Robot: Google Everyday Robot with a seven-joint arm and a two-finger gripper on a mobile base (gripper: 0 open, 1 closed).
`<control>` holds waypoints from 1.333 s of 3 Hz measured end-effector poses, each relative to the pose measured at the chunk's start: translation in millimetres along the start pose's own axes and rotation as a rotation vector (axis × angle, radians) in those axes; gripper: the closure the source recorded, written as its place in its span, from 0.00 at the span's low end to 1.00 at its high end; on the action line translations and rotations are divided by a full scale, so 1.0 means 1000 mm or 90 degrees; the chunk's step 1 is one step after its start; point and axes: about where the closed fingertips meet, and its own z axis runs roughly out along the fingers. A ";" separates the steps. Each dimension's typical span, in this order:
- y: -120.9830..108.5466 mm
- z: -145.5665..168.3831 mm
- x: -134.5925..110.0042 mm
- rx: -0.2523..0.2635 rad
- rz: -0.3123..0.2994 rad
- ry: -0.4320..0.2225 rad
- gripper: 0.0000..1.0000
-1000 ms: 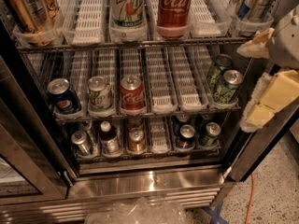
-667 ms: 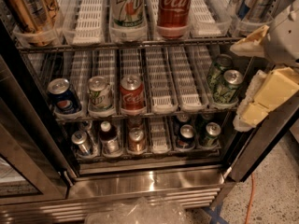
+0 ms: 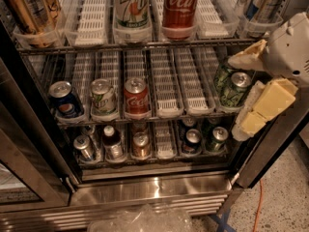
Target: Pick coke can from middle shelf of fridge
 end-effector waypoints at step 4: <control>0.065 0.052 -0.015 -0.130 -0.016 -0.155 0.00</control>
Offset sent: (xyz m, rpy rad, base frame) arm -0.0156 0.0130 -0.0216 0.1804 0.0658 0.0835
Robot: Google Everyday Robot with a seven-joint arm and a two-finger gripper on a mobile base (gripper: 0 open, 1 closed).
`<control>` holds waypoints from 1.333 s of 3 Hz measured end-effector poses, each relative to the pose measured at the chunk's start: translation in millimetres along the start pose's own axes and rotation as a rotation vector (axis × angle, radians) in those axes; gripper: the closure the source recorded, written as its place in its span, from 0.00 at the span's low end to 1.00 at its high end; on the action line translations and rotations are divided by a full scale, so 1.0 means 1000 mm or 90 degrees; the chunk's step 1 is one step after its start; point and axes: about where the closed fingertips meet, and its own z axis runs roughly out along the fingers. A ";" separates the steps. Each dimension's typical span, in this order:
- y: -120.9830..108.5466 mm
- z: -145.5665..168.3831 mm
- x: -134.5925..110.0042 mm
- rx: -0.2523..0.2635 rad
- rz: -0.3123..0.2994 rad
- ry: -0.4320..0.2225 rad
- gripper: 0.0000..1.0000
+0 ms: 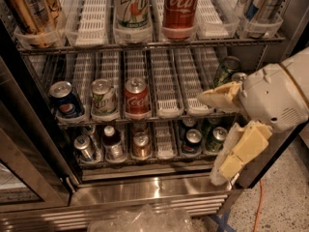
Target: Pick coke can from middle shelf of fridge
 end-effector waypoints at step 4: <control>-0.005 0.051 -0.007 0.015 0.064 -0.094 0.00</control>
Offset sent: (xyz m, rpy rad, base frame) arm 0.0011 0.0200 -0.0139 0.0374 -0.0134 -0.0356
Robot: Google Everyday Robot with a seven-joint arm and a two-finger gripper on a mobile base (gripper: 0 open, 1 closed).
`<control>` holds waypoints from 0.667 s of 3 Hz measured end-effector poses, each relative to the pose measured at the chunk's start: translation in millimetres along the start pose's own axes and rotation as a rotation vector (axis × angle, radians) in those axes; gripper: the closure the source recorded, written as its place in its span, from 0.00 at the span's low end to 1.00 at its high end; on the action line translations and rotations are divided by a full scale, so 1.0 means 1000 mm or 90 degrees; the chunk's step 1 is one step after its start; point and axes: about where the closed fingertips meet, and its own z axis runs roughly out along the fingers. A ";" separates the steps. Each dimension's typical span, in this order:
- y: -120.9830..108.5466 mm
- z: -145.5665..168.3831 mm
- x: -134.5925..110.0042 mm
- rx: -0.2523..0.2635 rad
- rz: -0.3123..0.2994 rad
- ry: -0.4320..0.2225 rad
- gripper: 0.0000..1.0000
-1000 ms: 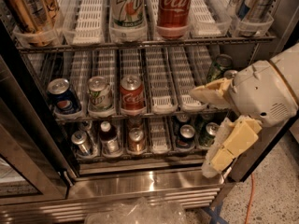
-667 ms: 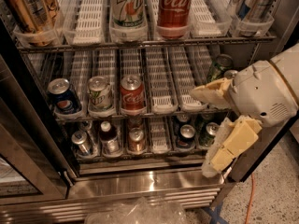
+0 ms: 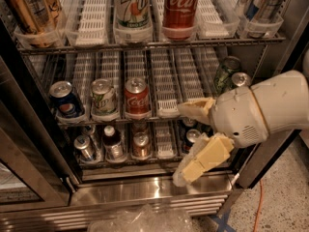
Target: Pick coke can from middle shelf of fridge
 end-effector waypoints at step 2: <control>-0.002 0.002 0.004 0.028 0.017 -0.021 0.00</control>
Offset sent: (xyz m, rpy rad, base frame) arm 0.0101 -0.0102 -0.0177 0.0672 -0.0110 -0.1573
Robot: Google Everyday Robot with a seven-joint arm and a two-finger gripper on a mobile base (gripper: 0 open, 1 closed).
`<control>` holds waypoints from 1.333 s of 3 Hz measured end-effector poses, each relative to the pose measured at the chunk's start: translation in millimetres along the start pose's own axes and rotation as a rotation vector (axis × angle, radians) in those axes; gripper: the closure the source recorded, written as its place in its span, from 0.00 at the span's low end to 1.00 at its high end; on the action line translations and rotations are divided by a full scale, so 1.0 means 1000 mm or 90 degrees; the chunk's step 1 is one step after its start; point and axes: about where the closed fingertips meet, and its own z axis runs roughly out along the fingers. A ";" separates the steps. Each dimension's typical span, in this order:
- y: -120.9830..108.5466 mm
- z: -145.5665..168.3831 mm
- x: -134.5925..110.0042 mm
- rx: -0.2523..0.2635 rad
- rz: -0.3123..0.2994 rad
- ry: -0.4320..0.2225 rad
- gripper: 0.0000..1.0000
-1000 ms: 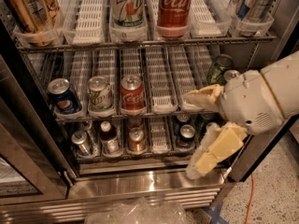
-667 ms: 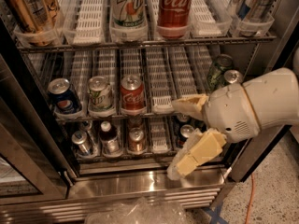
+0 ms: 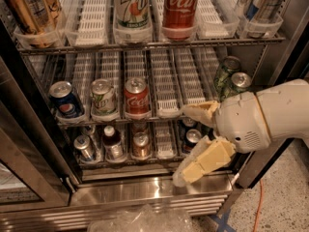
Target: Pick coke can from middle shelf of fridge
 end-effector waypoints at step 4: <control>-0.023 0.022 0.027 0.190 0.093 -0.045 0.00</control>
Offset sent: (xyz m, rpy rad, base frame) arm 0.0252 -0.0054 -0.0560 0.0330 -0.0393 -0.4709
